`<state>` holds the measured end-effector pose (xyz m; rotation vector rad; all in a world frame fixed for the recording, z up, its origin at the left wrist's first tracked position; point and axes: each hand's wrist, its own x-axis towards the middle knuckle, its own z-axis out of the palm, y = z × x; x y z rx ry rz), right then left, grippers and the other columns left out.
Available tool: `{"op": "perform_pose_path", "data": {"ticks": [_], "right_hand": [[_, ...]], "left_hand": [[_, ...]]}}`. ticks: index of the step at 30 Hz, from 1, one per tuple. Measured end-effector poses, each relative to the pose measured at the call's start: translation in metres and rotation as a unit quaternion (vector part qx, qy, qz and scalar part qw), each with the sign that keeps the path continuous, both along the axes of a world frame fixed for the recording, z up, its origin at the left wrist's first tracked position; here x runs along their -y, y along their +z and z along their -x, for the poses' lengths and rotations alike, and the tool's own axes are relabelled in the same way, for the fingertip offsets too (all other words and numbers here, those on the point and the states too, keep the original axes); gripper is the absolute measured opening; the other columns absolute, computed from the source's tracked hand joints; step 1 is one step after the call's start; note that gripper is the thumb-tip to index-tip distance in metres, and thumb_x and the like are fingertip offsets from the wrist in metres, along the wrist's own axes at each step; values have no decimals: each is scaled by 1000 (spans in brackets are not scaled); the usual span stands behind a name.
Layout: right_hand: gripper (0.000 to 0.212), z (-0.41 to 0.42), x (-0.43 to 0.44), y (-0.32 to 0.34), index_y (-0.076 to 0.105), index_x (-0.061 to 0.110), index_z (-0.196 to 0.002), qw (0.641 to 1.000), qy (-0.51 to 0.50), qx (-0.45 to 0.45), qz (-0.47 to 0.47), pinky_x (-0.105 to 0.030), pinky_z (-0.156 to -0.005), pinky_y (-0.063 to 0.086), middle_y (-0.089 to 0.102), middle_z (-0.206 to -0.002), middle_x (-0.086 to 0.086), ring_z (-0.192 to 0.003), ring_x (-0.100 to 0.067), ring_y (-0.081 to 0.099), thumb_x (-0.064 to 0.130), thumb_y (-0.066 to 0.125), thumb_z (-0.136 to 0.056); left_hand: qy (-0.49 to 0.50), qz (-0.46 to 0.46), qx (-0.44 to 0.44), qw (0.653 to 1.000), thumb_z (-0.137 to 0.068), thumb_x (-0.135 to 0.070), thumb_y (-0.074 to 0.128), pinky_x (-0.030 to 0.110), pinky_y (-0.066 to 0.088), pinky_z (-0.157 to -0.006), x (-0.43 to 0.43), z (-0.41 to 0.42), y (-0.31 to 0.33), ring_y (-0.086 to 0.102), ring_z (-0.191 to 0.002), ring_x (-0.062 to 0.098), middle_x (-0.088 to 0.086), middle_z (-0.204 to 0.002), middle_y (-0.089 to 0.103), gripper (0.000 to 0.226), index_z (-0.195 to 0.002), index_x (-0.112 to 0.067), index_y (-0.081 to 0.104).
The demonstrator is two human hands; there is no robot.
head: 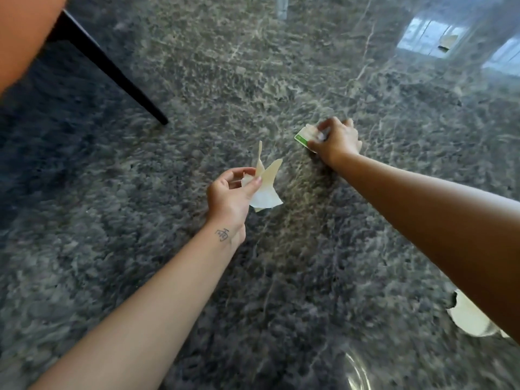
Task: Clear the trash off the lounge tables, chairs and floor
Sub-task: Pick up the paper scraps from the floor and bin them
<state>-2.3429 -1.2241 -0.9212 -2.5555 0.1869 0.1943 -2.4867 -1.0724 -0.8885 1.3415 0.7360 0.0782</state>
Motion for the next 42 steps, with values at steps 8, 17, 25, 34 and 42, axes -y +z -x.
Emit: {"op": "perform_pose_path", "data": {"ticks": [8, 17, 25, 34, 42], "right_hand": [[32, 48, 9, 27, 45, 23, -70, 931, -89, 48, -351, -19, -56, 45, 51, -59, 14, -57, -4, 49, 4, 70, -77], [26, 130, 64, 41, 53, 20, -74, 907, -173, 30, -383, -32, -61, 52, 60, -74, -3, -66, -15, 60, 10, 77, -72], [16, 177, 132, 54, 65, 13, -91, 951, -196, 100, -217, -18, -73, 45, 63, -86, -4, -76, -13, 55, 15, 73, -77], [71, 265, 214, 28, 47, 24, -120, 946, -273, -164, 60, -41, -97, 33, 40, -125, -6, -118, -30, 37, 58, 74, -63], [41, 275, 208, 16, 55, 15, -104, 962, -258, -67, -52, -27, -79, 35, 48, -105, -4, -99, -18, 45, 20, 78, -70]], "left_hand": [[-6, -10, -24, 1000, -82, 5, 65, 15, 48, -57, 20, -18, 6, 58, -67, 11, 1, -76, 61, 21, -75, -14, 58], [-123, 159, -51, 978, -90, -1, 53, 31, 53, -71, 108, -23, 38, 61, -71, 16, 7, -84, 63, 9, -87, -9, 55], [-231, 82, -38, 969, -90, 6, 50, 26, 51, -70, 171, 5, 47, 59, -75, 14, 5, -84, 61, 19, -86, -12, 54], [-246, 63, -106, 961, -95, 3, 44, 31, 48, -77, 212, 33, 30, 56, -76, 12, 1, -85, 57, 21, -86, -13, 53], [-272, 48, -120, 954, -95, 2, 44, 23, 47, -66, 228, 52, 20, 56, -74, 10, 1, -85, 58, 14, -95, -10, 51]]}}
